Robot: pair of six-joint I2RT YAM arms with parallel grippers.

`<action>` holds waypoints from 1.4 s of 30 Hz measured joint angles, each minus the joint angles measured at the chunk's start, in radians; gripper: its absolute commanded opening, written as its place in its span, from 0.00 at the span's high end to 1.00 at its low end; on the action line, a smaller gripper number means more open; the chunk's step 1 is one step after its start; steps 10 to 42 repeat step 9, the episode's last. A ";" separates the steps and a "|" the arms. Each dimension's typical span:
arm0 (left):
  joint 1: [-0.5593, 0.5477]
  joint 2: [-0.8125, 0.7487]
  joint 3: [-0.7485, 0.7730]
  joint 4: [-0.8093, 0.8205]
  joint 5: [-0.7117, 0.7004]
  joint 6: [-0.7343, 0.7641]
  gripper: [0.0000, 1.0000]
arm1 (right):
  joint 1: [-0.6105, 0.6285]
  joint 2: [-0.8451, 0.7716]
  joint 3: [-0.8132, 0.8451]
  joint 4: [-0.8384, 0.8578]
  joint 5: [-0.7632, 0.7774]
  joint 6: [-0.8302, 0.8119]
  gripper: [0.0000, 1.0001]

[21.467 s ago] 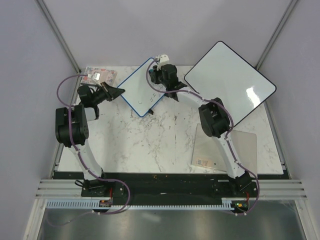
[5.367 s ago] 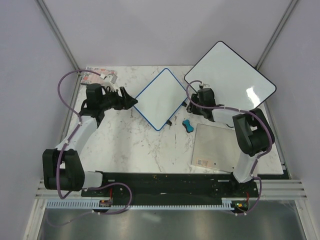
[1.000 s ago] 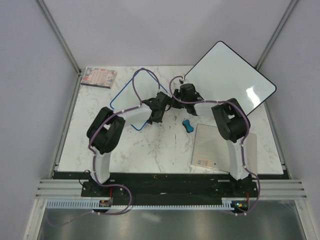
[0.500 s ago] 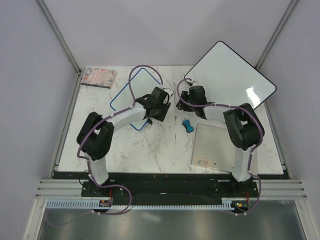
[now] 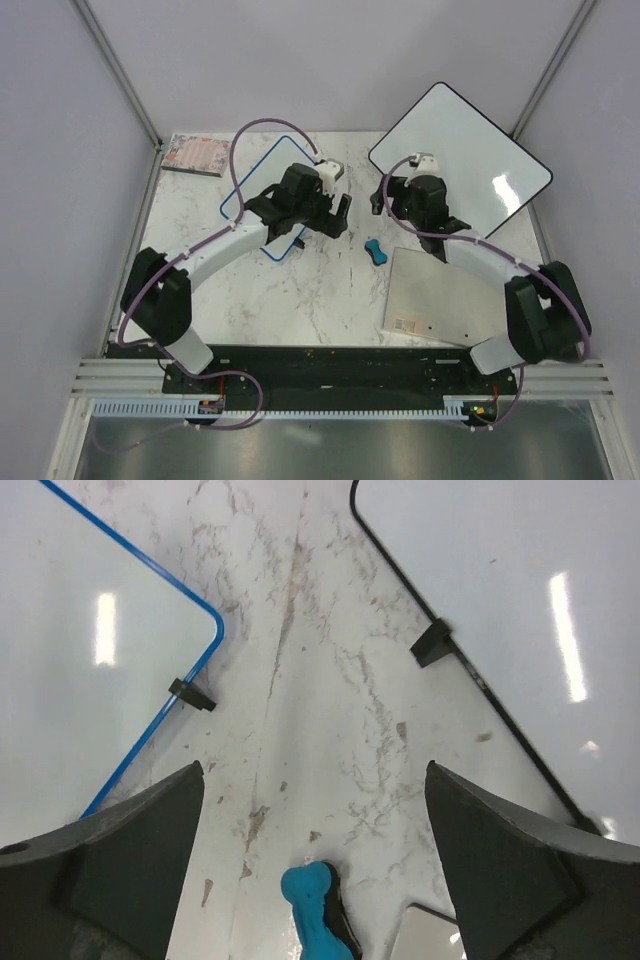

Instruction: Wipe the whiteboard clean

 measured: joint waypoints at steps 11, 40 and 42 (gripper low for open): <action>0.006 -0.090 -0.296 0.228 -0.015 -0.054 0.01 | -0.021 -0.428 -0.212 -0.014 0.216 -0.056 0.02; 0.006 -0.090 -0.296 0.228 -0.015 -0.054 0.01 | -0.021 -0.428 -0.212 -0.014 0.216 -0.056 0.02; 0.006 -0.090 -0.296 0.228 -0.015 -0.054 0.01 | -0.021 -0.428 -0.212 -0.014 0.216 -0.056 0.02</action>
